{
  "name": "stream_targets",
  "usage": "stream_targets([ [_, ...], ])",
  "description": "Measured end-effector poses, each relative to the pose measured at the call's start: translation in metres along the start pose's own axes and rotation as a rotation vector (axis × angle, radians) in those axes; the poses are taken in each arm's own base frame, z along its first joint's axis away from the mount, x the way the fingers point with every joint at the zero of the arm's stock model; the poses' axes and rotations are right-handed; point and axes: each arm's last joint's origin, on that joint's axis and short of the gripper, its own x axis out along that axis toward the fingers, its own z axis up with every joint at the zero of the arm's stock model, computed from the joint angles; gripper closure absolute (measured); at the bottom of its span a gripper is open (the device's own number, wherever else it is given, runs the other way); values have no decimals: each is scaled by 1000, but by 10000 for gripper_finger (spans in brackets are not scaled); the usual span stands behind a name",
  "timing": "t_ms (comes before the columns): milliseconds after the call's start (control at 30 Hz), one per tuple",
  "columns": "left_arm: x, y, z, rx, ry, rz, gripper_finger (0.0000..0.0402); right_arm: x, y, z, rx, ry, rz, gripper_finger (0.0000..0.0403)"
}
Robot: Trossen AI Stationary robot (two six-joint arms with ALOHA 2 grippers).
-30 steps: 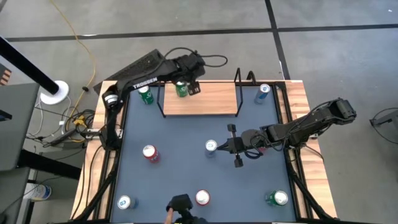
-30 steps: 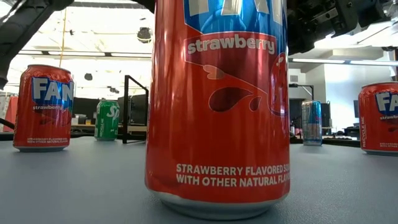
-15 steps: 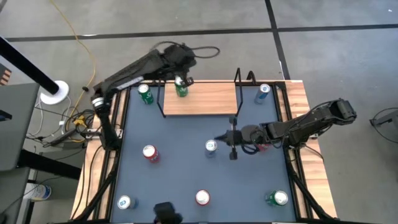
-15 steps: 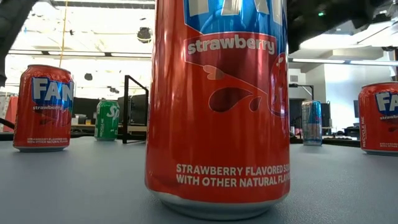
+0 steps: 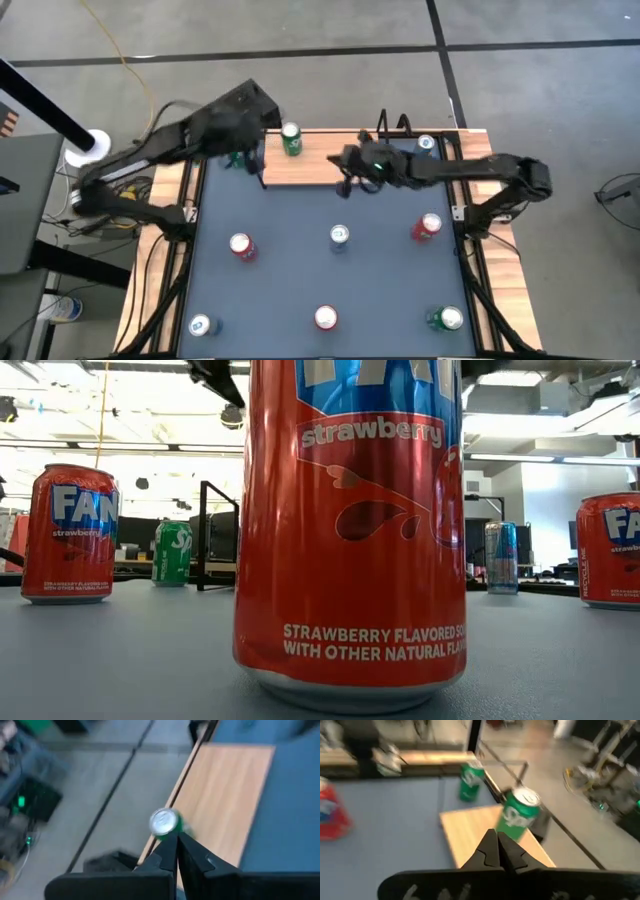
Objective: Place canned beverage on shelf
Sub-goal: Put the middle green soda can on the shelf
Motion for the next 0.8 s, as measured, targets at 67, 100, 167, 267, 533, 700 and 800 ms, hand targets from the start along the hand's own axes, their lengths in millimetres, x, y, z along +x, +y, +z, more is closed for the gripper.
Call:
stream_targets([
  [67, -12, -9, -21, -4, -70, -5, 401, 23, -9, 8, -8, 66, -24, 403],
  [100, -15, -13, -32, -7, -95, -8, 401, 34, -14, 11, -12, 98, -35, 403],
  [167, -25, -17, -49, -7, -138, -12, 401, 57, -29, 18, -41, 151, -34, 403],
  [267, -38, -17, -66, -17, -177, -9, 401, 88, -58, 16, -32, 258, -21, 403],
  [533, -63, -7, -65, -56, -319, -56, 401, 143, -112, 1, 128, 327, 49, 403],
  [700, -61, -7, -63, -55, -323, -58, 401, 158, -113, 0, 141, 340, 53, 403],
  [800, -57, -9, -62, -42, -312, -58, 401, 160, -112, 9, 163, 311, 50, 403],
])
